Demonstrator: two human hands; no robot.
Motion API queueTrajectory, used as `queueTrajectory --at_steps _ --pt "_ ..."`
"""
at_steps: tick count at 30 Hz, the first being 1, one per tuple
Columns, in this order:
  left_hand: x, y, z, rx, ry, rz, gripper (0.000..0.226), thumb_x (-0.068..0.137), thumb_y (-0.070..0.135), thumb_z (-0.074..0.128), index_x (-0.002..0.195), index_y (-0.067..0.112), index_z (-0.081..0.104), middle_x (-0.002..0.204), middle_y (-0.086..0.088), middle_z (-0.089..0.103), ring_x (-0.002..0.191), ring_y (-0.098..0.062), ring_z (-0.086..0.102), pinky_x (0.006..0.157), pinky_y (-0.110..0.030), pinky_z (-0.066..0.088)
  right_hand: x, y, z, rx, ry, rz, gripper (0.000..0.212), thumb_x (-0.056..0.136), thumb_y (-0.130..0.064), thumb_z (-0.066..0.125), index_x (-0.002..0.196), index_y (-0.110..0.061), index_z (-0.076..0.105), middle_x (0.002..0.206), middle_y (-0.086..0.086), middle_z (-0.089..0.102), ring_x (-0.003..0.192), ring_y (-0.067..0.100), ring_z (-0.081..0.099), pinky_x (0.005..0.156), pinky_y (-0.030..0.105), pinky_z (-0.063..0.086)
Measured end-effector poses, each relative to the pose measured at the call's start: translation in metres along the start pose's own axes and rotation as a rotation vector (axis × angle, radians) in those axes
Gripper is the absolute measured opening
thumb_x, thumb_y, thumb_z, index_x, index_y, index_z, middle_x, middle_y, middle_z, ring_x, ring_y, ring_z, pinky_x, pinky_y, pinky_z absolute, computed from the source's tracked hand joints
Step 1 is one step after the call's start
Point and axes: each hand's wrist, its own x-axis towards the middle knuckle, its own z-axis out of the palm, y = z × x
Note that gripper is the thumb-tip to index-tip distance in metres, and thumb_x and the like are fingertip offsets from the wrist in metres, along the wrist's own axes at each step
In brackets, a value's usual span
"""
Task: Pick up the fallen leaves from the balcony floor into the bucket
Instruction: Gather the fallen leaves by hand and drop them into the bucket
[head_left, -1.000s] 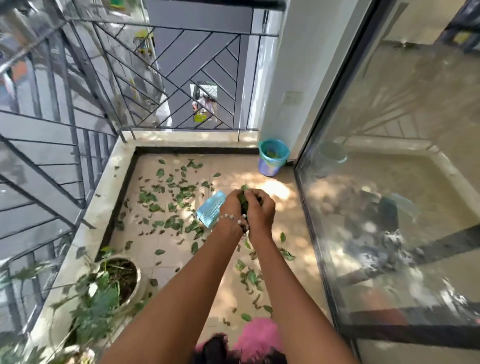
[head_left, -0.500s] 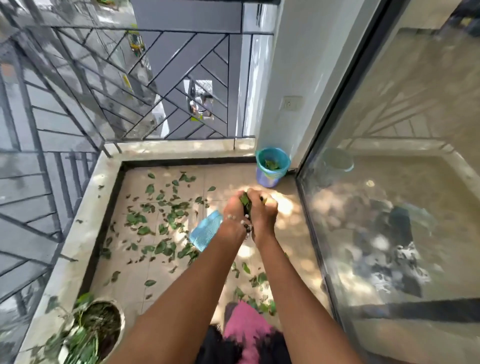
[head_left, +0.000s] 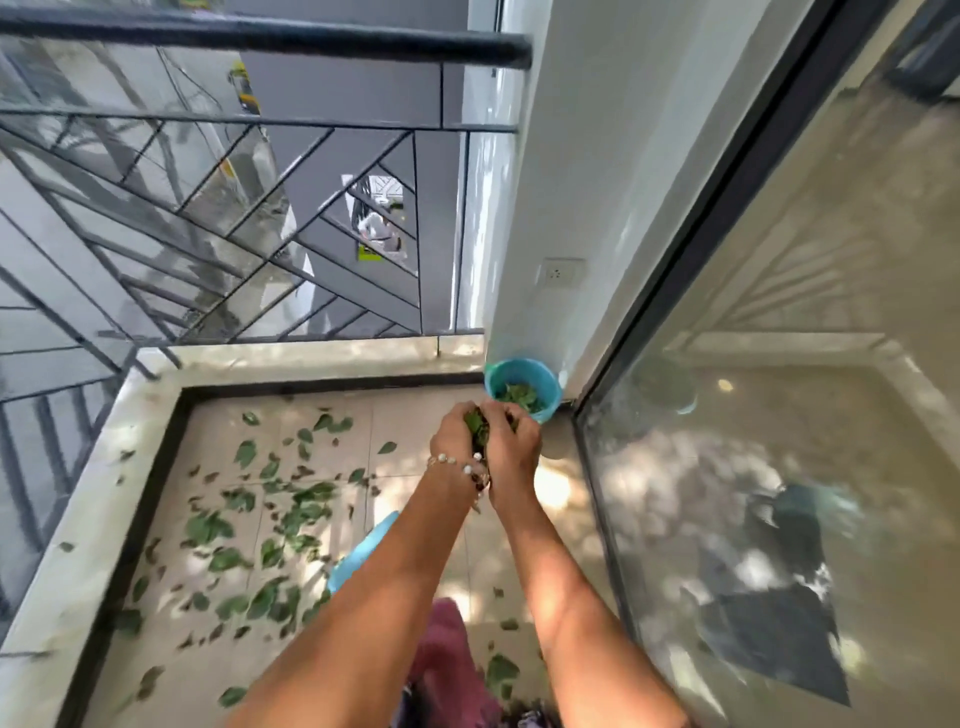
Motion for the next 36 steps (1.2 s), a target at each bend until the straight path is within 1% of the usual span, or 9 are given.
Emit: queueTrajectory --at_steps 2,4,8,10,16,21,26,33,36 --pt "0.025 0.013 0.008 -0.054 0.022 -0.029 0.051 0.072 0.047 0.060 0.115 0.018 0.060 0.100 -0.004 0.061 0.090 -0.021 0.058 0.090 -0.038 0.050 0.029 0.003 0.012 -0.014 0.006 0.049 0.017 0.078 -0.036 0.066 0.077 -0.019 0.068 0.080 0.003 0.070 0.081 0.023 0.066 0.080 0.046 0.055" --pt "0.064 0.021 0.021 -0.180 0.068 -0.131 0.058 0.059 0.039 0.068 0.109 0.011 0.062 0.098 -0.011 0.065 0.084 -0.026 0.063 0.075 -0.034 0.053 0.062 0.010 0.022 0.000 0.005 0.069 0.024 0.070 -0.045 0.065 0.076 -0.022 0.068 0.079 0.002 0.070 0.083 0.025 0.066 0.081 0.048 0.055" --pt "0.127 0.043 0.056 -0.272 0.098 -0.209 0.029 0.082 0.031 0.063 0.101 0.008 0.064 0.102 -0.015 0.068 0.079 -0.027 0.065 0.062 -0.030 0.052 0.136 0.012 0.032 0.016 0.076 0.171 0.036 0.067 -0.050 0.066 0.085 -0.020 0.073 0.088 0.004 0.072 0.088 0.025 0.067 0.084 0.047 0.055" --pt "0.155 0.058 0.077 -0.309 0.081 -0.253 0.033 0.086 0.030 0.061 0.108 0.005 0.065 0.107 -0.016 0.068 0.081 -0.027 0.066 0.062 -0.030 0.052 0.170 0.003 0.038 0.060 0.102 0.225 0.025 0.073 -0.040 0.071 0.083 -0.017 0.073 0.088 0.008 0.072 0.088 0.029 0.068 0.082 0.045 0.057" --pt "0.239 0.089 0.130 -0.314 0.060 -0.301 0.044 0.084 0.027 0.067 0.121 0.002 0.065 0.114 -0.018 0.069 0.089 -0.029 0.069 0.067 -0.031 0.056 0.271 -0.004 0.044 0.188 0.120 0.267 0.015 0.077 -0.028 0.070 0.079 -0.013 0.075 0.087 0.016 0.072 0.092 0.034 0.068 0.085 0.047 0.057" --pt "0.312 0.075 0.152 -0.260 0.107 -0.334 0.050 0.084 0.034 0.067 0.123 0.004 0.064 0.114 -0.017 0.069 0.100 -0.031 0.069 0.073 -0.034 0.057 0.340 0.022 0.044 0.296 0.150 0.396 0.014 0.081 -0.019 0.069 0.070 -0.012 0.073 0.083 0.013 0.071 0.086 0.032 0.067 0.082 0.046 0.055" --pt "0.409 0.033 0.167 -0.128 0.145 -0.284 0.052 0.086 0.051 0.065 0.110 0.006 0.068 0.102 -0.015 0.073 0.095 -0.030 0.071 0.088 -0.045 0.056 0.418 0.088 0.042 0.352 0.169 0.493 0.026 0.090 -0.014 0.062 0.066 -0.014 0.072 0.083 0.011 0.073 0.083 0.027 0.068 0.075 0.036 0.057" --pt "0.546 -0.039 0.178 -0.221 0.115 -0.380 0.057 0.093 0.056 0.050 0.121 0.007 0.063 0.114 -0.018 0.069 0.109 -0.031 0.065 0.101 -0.046 0.048 0.531 0.230 0.041 0.452 0.243 0.692 0.021 0.092 -0.026 0.060 0.092 -0.009 0.071 0.101 0.014 0.071 0.094 0.029 0.068 0.070 0.035 0.056" --pt "0.593 -0.061 0.175 -0.234 0.079 -0.429 0.068 0.094 0.065 0.034 0.117 0.009 0.064 0.115 -0.018 0.068 0.113 -0.031 0.062 0.105 -0.045 0.044 0.567 0.284 0.040 0.498 0.235 0.751 0.024 0.093 -0.030 0.059 0.110 -0.015 0.068 0.109 0.010 0.071 0.101 0.026 0.067 0.079 0.036 0.056"
